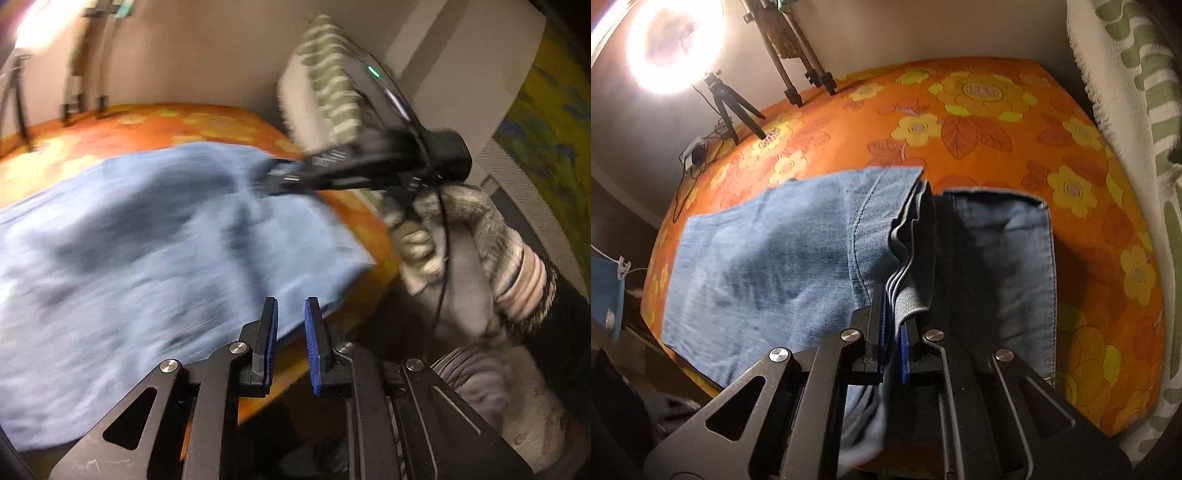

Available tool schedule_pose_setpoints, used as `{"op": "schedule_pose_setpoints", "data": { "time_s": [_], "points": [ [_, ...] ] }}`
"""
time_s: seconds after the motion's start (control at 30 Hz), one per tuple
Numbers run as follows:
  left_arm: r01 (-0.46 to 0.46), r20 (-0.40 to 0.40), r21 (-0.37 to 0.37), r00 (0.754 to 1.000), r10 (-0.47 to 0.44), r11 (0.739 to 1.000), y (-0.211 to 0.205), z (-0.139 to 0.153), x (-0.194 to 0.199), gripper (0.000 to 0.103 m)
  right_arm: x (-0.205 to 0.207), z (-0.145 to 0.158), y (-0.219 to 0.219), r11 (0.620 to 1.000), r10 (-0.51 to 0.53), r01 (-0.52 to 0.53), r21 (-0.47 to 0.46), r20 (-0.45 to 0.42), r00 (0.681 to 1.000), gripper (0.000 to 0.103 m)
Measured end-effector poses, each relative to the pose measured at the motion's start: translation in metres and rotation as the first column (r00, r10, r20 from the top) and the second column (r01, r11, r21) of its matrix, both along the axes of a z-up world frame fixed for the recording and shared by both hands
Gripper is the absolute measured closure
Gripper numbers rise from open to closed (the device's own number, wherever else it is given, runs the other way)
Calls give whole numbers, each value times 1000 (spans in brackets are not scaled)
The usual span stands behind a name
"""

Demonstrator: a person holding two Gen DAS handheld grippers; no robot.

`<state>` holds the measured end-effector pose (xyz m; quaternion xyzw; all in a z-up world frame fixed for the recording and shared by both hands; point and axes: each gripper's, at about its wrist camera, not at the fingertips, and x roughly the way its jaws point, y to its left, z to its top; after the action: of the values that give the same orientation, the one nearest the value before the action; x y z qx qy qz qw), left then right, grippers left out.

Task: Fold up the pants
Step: 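Lift the gripped jeans edge with both tools and carry it over the rest, then open both tools to release the folded jeans onto the bed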

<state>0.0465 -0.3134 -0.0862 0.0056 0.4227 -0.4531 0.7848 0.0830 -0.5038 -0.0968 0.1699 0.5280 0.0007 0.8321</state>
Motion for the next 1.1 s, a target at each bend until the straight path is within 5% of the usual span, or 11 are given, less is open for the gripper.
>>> {"op": "schedule_pose_setpoints", "data": {
  "time_s": [0.13, 0.3, 0.33, 0.47, 0.77, 0.8, 0.83, 0.87, 1.0, 1.1],
  "points": [
    [-108, 67, 98, 993, 101, 989, 51, 0, 18, 90, -6, -9, -2, 999, 17, -18, 38, 8, 1000, 97],
    [-249, 62, 178, 968, 242, 952, 100, -19, 54, 90, -11, -6, -3, 991, 94, -94, 96, 6, 996, 94],
    [-268, 65, 190, 963, 261, 944, 107, -21, 58, 90, -12, -4, -4, 991, 98, -98, 95, 7, 995, 86],
    [-288, 71, 222, 958, 279, 932, 124, -27, 52, 90, -8, 5, -25, 979, 39, -51, 197, 68, 997, 56],
    [-312, 74, 243, 950, 303, 918, 131, -29, 52, 90, 37, -25, -47, 923, -59, 42, 383, 32, 998, 52],
    [-313, 75, 247, 950, 304, 917, 130, -31, 54, 90, 42, -27, -45, 926, -67, 49, 375, 34, 997, 56],
    [-315, 77, 250, 949, 306, 915, 130, -32, 54, 90, 44, -27, -43, 928, -73, 53, 368, 40, 997, 76],
    [-317, 75, 249, 948, 308, 915, 130, -33, 54, 90, 46, -26, -40, 936, -75, 54, 347, 45, 996, 86],
    [-317, 84, 244, 948, 306, 916, 131, -33, 52, 90, 31, 15, -4, 991, 21, -49, 121, 220, 975, 95],
    [-315, 92, 239, 949, 302, 919, 131, -33, 51, 90, 10, 50, 30, 983, 168, -130, -130, 337, 927, 96]
  ]
}}
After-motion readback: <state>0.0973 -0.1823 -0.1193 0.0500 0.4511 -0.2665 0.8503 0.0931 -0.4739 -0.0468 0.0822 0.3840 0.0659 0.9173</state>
